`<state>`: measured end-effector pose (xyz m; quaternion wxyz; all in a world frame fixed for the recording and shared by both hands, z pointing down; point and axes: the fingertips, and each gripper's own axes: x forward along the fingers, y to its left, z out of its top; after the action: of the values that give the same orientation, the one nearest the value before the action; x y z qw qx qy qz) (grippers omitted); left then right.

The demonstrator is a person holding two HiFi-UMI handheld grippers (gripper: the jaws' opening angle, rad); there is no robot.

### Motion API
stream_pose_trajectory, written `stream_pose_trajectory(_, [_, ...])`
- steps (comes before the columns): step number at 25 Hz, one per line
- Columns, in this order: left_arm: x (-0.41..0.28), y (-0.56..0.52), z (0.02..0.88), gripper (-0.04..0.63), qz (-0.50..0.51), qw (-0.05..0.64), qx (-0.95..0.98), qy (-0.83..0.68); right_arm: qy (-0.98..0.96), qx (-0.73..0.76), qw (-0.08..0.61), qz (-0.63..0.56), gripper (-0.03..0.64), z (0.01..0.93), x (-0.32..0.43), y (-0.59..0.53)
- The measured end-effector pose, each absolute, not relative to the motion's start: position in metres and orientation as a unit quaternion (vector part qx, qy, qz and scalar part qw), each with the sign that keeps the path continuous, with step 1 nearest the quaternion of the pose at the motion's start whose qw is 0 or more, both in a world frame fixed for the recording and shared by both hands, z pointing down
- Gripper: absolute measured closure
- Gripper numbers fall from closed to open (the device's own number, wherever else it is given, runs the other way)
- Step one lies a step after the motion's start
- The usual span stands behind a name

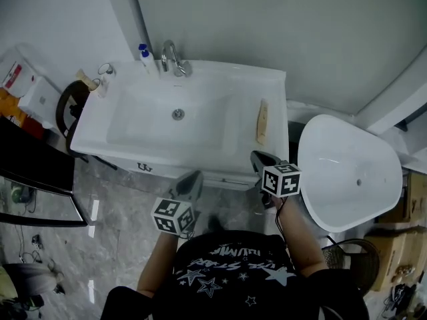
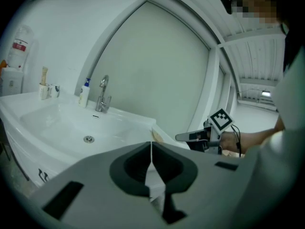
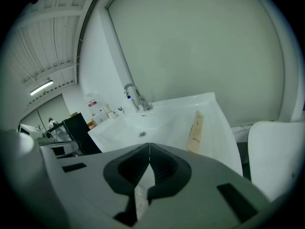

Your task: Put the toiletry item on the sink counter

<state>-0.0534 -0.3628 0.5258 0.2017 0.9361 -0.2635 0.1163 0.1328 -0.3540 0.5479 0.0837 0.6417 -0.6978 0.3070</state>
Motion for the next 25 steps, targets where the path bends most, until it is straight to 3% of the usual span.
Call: stream_pose_trajectory(25, [-0.005,-0.219,0.508,0.575,0.107,0.186,0.922,-0.322,-0.763,0.572,0.082,0.29,0.601,0.536,0.156,-0.237])
